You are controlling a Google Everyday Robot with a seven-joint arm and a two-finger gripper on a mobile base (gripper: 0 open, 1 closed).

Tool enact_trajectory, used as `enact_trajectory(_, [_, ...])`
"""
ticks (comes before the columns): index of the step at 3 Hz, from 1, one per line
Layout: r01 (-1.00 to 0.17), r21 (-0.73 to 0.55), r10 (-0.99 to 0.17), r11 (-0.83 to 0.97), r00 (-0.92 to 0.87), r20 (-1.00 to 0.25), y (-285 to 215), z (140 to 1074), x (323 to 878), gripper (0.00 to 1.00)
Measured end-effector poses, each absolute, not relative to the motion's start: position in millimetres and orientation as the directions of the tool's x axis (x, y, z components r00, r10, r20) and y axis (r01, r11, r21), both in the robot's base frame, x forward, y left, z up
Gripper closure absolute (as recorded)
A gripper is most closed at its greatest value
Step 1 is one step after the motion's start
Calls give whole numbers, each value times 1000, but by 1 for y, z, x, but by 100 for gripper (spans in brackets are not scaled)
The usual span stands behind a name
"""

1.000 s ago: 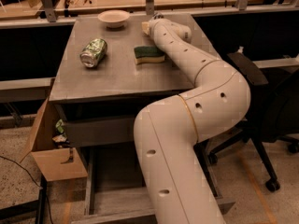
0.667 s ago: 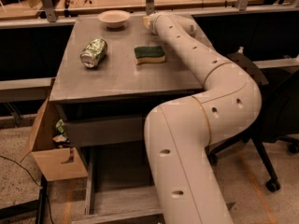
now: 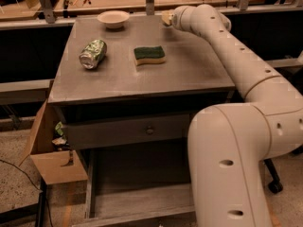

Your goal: Place redbull can into middle drawer

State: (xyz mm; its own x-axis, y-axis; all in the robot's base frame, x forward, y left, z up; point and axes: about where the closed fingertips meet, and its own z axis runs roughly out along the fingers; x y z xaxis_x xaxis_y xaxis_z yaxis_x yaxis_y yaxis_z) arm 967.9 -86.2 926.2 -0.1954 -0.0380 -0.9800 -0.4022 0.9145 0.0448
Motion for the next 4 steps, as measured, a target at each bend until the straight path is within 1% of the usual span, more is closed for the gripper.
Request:
enact_trajectory(1, [-484,99,-20,870,-235,-972,-102,928,936,100])
enact_trajectory(2, [-484,99,-20,869,-235,-972,-102,927,936,100])
enact_trajectory(3, [-511,115,-18,852,-250,-968,-106,934,915,100])
enact_trajectory(4, [-534,125,-11,837,-245,-969,-123,958,870,100])
